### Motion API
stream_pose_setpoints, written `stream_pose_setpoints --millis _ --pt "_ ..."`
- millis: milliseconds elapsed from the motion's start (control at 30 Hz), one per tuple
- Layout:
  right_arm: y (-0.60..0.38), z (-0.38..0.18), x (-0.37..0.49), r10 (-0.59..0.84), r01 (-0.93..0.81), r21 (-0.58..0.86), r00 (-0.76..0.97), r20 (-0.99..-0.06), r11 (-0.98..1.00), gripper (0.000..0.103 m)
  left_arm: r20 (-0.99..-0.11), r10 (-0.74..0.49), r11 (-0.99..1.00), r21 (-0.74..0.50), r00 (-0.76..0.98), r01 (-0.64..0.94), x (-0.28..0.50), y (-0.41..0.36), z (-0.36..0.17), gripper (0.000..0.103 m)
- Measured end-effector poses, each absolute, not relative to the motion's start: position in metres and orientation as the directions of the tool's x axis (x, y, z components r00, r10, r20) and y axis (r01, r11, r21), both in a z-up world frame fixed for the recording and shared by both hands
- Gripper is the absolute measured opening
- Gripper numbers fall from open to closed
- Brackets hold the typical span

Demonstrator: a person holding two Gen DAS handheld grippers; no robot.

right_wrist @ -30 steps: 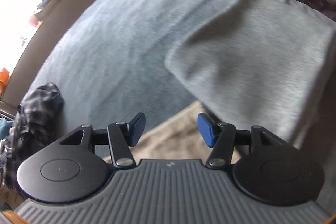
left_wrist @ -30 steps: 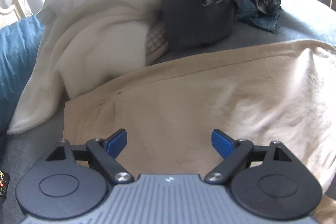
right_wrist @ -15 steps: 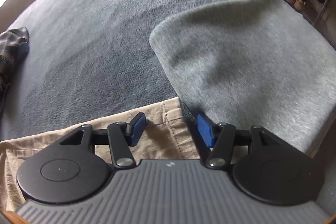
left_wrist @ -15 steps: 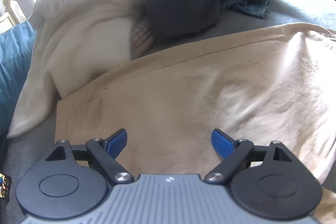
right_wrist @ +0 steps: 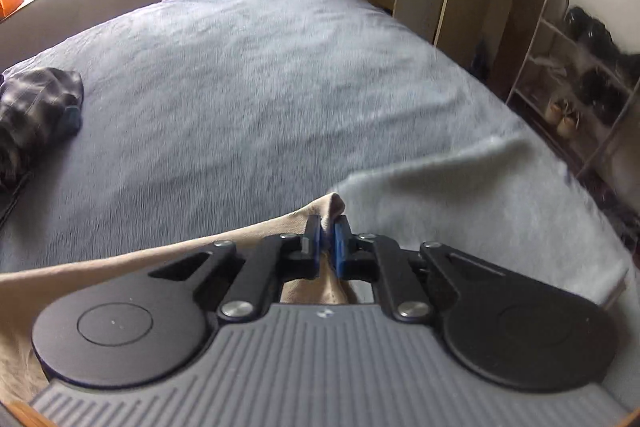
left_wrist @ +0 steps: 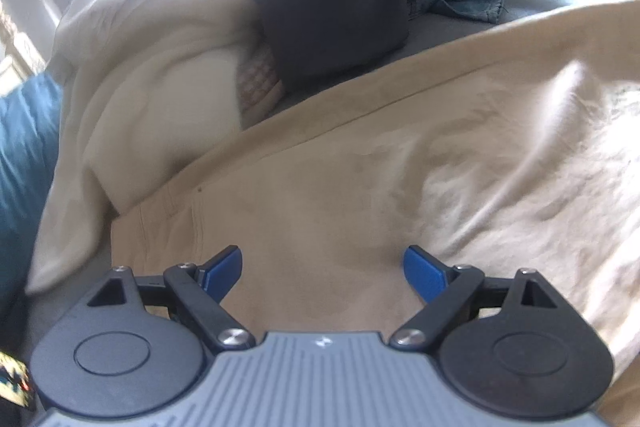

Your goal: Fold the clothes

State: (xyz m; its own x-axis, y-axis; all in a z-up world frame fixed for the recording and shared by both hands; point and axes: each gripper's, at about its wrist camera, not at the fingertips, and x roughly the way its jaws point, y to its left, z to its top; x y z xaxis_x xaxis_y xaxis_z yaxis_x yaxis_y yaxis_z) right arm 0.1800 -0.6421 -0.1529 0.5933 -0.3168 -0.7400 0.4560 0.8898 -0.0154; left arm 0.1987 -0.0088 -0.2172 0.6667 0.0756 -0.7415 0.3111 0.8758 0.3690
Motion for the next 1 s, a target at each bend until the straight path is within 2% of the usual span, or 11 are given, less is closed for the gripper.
stream_pose_setpoints --millis 267,333,400,467,533,633,700,800,867,933,1000 --pt "-0.64 -0.197 0.233 -0.4 0.504 -0.124 0.486 -0.777 0.855 0.008 -0.747 0.07 0.873 0.366 0.661 0.321 0.205 -0.008 -0.219 0.091" --pt "-0.642 -0.199 0.233 -0.415 0.539 -0.109 0.487 -0.769 0.835 0.008 -0.75 0.061 0.876 0.357 0.659 0.325 0.206 -0.006 -0.219 0.091" --pt "-0.642 -0.189 0.227 -0.445 0.584 -0.081 0.513 -0.734 0.808 0.013 -0.752 0.052 0.881 0.345 0.657 0.325 0.207 -0.004 -0.219 0.091" --pt "-0.639 -0.173 0.218 -0.475 0.632 -0.034 0.545 -0.691 0.774 0.022 -0.753 0.044 0.886 0.333 0.657 0.322 0.208 -0.002 -0.219 0.092" --pt "-0.634 -0.16 0.208 -0.421 0.622 0.07 0.604 -0.676 0.78 0.023 -0.752 0.039 0.891 0.324 0.658 0.317 0.208 -0.001 -0.219 0.092" --pt "-0.613 -0.158 0.201 -0.184 0.487 0.221 0.653 -0.735 0.845 0.023 -0.754 0.039 0.896 0.317 0.656 0.311 0.207 0.0 -0.216 0.092" --pt "-0.591 -0.166 0.193 -0.059 0.404 0.272 0.642 -0.764 0.873 0.023 -0.758 0.043 0.898 0.315 0.651 0.307 0.206 0.002 -0.212 0.091" --pt "-0.556 -0.187 0.17 0.052 0.328 0.305 0.601 -0.798 0.894 0.023 -0.76 0.038 0.906 0.3 0.649 0.299 0.199 0.01 -0.202 0.091" --pt "-0.542 -0.207 0.153 0.072 0.327 0.295 0.552 -0.831 0.898 0.023 -0.767 0.034 0.91 0.289 0.64 0.298 0.193 0.018 -0.197 0.091" --pt "-0.54 -0.226 0.14 0.026 0.357 0.232 0.498 -0.867 0.905 0.02 -0.778 0.044 0.911 0.289 0.627 0.294 0.186 0.028 -0.194 0.091" --pt "-0.55 -0.23 0.128 -0.051 0.399 0.179 0.502 -0.863 0.899 0.018 -0.792 0.059 0.916 0.286 0.608 0.283 0.176 0.041 -0.189 0.091"
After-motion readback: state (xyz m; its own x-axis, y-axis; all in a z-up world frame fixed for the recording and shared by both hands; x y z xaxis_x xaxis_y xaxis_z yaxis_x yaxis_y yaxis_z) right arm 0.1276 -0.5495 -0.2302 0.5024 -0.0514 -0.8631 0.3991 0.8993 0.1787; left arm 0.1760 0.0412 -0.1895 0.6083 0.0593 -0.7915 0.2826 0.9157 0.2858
